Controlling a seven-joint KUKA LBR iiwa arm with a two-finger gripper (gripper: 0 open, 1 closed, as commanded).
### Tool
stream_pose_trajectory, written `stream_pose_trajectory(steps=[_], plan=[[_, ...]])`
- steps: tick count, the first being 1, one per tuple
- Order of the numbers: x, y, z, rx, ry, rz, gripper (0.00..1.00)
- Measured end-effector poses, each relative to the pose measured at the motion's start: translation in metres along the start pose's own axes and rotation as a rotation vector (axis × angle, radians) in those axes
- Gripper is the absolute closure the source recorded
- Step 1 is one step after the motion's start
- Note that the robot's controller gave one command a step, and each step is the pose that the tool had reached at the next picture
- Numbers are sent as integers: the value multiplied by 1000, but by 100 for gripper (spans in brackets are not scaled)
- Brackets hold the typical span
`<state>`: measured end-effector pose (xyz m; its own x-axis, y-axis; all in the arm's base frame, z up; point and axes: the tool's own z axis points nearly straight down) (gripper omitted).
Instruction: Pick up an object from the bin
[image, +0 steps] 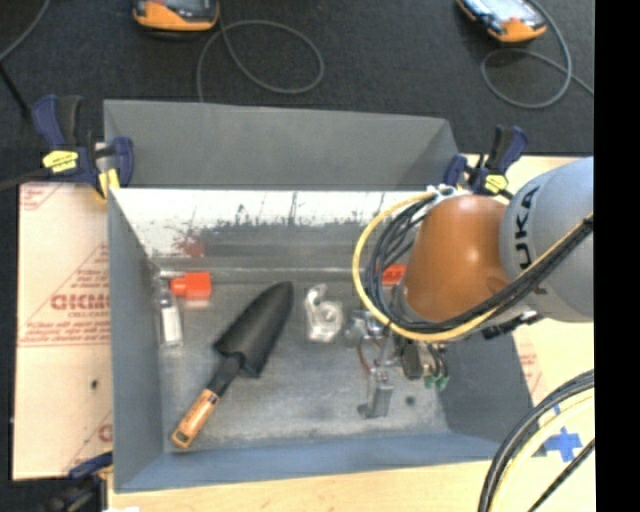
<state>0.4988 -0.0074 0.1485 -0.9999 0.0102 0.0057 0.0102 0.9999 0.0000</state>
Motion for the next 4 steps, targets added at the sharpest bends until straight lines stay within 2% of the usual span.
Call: stream_pose_trajectory(steps=[1,2,3,4], plan=[[-2,0,-4,0,-8,0,0],[-21,41,8,1,-8,10,0],[-40,67,23,-4,-11,-33,0],[-49,68,32,5,-12,-89,0]])
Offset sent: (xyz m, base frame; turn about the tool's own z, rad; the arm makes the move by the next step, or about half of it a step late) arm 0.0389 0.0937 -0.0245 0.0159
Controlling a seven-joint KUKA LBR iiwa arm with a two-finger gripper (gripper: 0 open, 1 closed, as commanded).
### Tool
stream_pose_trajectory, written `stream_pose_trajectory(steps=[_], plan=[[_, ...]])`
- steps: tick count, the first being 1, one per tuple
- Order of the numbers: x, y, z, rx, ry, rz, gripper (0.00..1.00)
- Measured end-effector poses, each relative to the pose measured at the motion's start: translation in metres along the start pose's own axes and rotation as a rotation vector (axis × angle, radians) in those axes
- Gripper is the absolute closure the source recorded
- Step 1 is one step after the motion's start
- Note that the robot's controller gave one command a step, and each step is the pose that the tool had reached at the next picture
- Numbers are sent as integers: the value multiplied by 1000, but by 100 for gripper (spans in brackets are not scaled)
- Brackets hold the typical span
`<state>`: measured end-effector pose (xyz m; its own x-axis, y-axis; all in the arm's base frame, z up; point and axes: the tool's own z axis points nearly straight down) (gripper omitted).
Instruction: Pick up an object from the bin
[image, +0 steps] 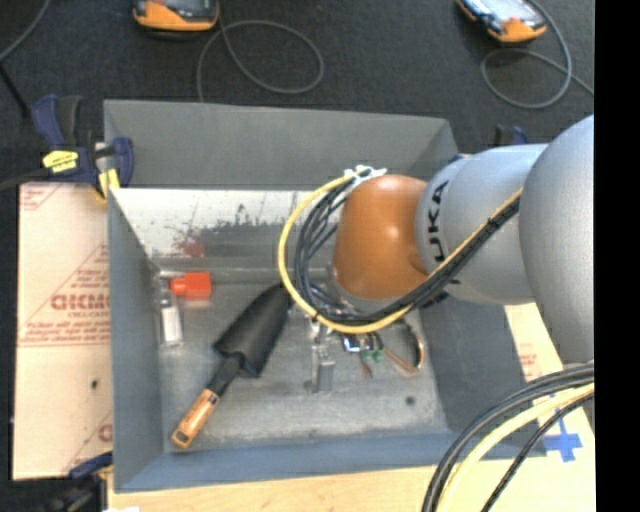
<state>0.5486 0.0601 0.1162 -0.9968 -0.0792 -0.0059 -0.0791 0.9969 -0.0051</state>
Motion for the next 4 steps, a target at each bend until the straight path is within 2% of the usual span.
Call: stream_pose_trajectory(steps=[1,2,3,4], plan=[[-42,29,5,-7,1,-69,0],[-73,55,7,-4,-7,-54,0],[-55,70,17,-5,-4,-124,0],[-47,68,45,-3,-12,-417,100]])
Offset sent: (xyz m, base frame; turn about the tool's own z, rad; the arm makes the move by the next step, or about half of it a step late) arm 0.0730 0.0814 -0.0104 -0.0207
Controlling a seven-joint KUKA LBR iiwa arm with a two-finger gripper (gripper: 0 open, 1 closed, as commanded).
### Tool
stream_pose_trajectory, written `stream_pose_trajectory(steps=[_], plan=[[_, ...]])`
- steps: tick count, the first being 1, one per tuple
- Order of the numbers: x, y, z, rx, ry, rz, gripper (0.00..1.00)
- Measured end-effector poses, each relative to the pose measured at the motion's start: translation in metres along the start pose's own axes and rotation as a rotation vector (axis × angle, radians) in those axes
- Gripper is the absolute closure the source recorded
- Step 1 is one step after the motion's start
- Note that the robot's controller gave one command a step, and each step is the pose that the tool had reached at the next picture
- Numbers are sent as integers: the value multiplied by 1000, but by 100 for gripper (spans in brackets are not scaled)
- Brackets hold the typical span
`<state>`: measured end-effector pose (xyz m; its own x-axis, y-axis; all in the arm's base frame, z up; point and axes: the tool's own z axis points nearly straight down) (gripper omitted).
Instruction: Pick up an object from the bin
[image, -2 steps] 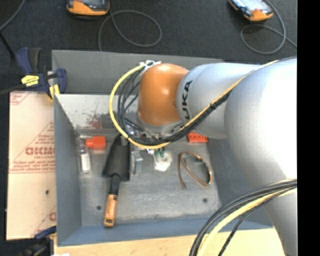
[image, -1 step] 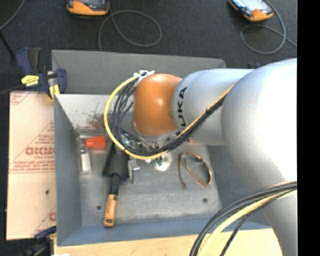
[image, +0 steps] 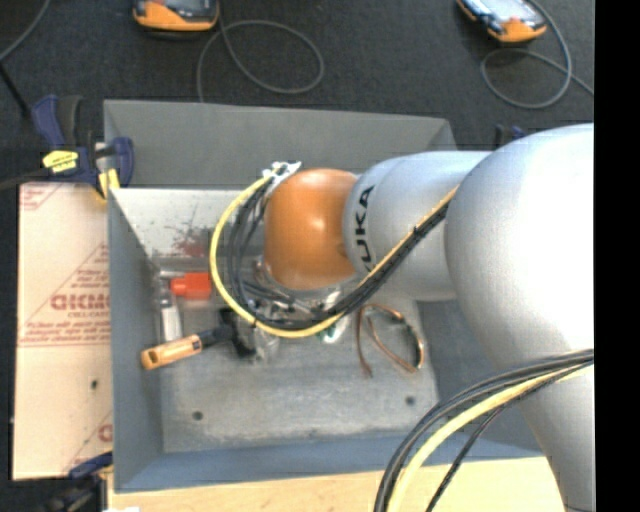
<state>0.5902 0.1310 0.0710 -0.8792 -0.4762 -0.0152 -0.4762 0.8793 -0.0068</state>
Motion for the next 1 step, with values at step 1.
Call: stream_pose_trajectory(steps=[1], plan=[[0,0,0,0,0,1,100]])
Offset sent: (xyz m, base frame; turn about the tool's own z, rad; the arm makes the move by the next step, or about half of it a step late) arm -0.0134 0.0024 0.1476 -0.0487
